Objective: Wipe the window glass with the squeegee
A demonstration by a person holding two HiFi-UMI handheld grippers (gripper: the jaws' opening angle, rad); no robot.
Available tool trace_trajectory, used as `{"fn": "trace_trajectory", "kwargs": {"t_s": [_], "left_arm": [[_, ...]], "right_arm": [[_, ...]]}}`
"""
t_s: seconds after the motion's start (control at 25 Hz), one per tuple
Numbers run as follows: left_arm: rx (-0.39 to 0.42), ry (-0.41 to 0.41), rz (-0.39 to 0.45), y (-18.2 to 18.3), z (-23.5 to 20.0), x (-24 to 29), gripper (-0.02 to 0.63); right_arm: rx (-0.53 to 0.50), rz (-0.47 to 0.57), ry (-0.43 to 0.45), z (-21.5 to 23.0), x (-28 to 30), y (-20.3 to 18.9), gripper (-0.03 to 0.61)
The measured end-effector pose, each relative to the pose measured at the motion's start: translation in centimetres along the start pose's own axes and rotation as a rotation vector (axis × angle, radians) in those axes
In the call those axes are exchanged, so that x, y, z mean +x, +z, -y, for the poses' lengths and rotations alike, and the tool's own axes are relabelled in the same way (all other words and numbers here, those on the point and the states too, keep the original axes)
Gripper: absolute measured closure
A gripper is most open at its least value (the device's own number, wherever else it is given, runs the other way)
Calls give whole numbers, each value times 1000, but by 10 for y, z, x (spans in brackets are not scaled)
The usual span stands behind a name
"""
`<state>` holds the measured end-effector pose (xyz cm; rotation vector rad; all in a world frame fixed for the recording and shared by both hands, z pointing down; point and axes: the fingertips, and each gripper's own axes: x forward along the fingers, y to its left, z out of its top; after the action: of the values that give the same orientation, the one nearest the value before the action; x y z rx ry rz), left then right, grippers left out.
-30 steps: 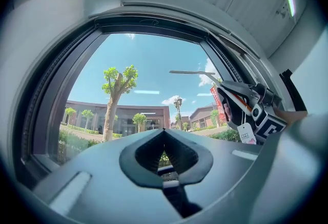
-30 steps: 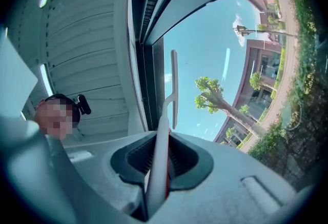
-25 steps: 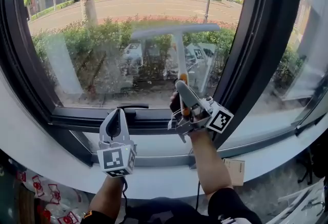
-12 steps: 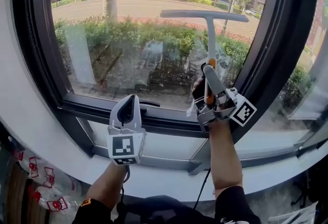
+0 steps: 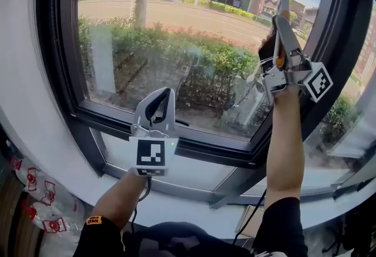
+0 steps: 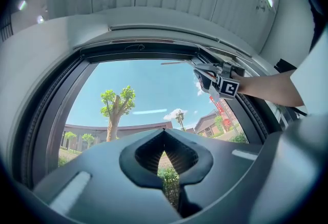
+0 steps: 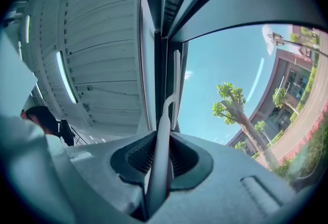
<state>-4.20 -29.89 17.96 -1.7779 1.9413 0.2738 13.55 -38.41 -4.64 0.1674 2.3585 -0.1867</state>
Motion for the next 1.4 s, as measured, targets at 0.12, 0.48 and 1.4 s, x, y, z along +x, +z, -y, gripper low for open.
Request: {"fn": "trace_trajectory", "kwargs": {"t_s": [0.12,0.48,1.4], "left_arm": [[-3,7,-7,-7,-4,-3,595],[-30,4,-3,-13,-5,1,595],[-150,-49,-219,-98,-15,-58,595]], "right_arm": [[-34,20,-2,-4,13,13,529],[-15,47,-24,-1,14,14,529],[274,140,-199,3,-150,-129,529]]}}
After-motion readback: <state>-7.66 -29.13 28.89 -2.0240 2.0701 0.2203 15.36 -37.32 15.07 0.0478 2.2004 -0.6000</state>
